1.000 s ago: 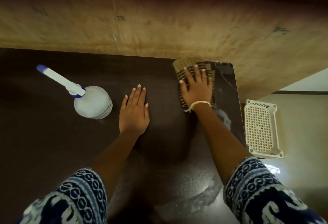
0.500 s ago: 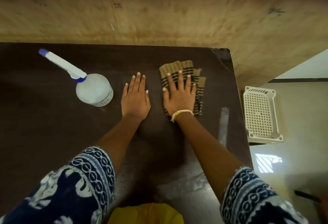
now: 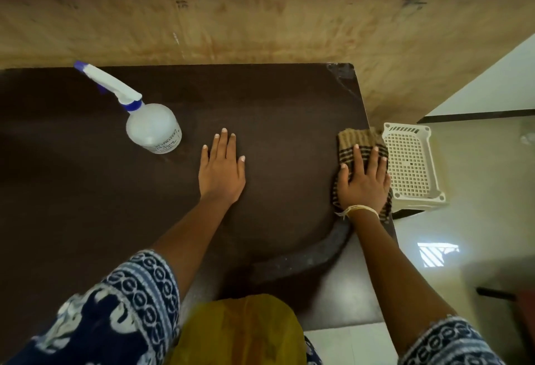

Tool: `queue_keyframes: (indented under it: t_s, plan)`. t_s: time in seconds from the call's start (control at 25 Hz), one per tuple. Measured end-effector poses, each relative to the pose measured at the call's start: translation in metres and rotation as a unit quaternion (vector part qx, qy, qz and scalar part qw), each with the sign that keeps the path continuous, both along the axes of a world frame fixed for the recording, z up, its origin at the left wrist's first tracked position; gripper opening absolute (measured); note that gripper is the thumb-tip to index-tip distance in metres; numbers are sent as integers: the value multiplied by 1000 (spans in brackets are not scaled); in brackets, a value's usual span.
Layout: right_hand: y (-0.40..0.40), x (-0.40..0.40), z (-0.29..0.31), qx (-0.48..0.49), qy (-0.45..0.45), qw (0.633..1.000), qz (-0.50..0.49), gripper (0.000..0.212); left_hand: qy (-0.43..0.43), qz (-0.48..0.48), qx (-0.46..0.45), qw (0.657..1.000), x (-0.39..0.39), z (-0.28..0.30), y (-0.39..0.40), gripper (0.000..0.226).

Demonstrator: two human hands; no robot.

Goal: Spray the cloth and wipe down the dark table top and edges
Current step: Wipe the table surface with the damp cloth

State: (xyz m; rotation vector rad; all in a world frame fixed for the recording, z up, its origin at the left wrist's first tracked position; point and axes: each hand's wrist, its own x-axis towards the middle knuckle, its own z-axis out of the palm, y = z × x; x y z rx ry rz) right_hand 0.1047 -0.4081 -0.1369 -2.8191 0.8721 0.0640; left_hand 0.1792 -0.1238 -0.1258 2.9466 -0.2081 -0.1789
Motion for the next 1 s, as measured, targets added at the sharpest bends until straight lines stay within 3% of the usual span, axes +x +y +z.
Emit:
queue_keyframes:
  t_s: [0.16, 0.28, 0.36, 0.44, 0.52, 0.76, 0.88, 1.0]
  plan:
    - [54, 5, 6, 19, 8, 999, -40, 64, -12, 11, -19, 1000, -51, 5, 11, 58]
    - [121, -2, 7, 15, -1, 992, 127, 62, -25, 30, -29, 999, -89, 1, 23, 56]
    - [157, -25, 6, 21, 1, 968, 252, 61, -30, 44, -35, 998, -112, 0, 30, 55]
    - [158, -49, 5, 14, 11, 937, 350, 61, -27, 41, -36, 998, -136, -2, 33, 54]
    - [125, -48, 4, 10, 0, 925, 379, 62, -28, 22, -41, 999, -155, -3, 32, 54]
    - [12, -100, 3, -1, 8, 989, 147, 64, 8, 9, -5, 1000, -184, -7, 31, 58]
    - [10, -140, 3, -10, 33, 997, 76, 64, 15, 11, 5, 1000, -186, -8, 31, 58]
    - [45, -122, 5, 4, 30, 999, 16, 64, 15, 10, 2, 1000, -183, -8, 29, 58]
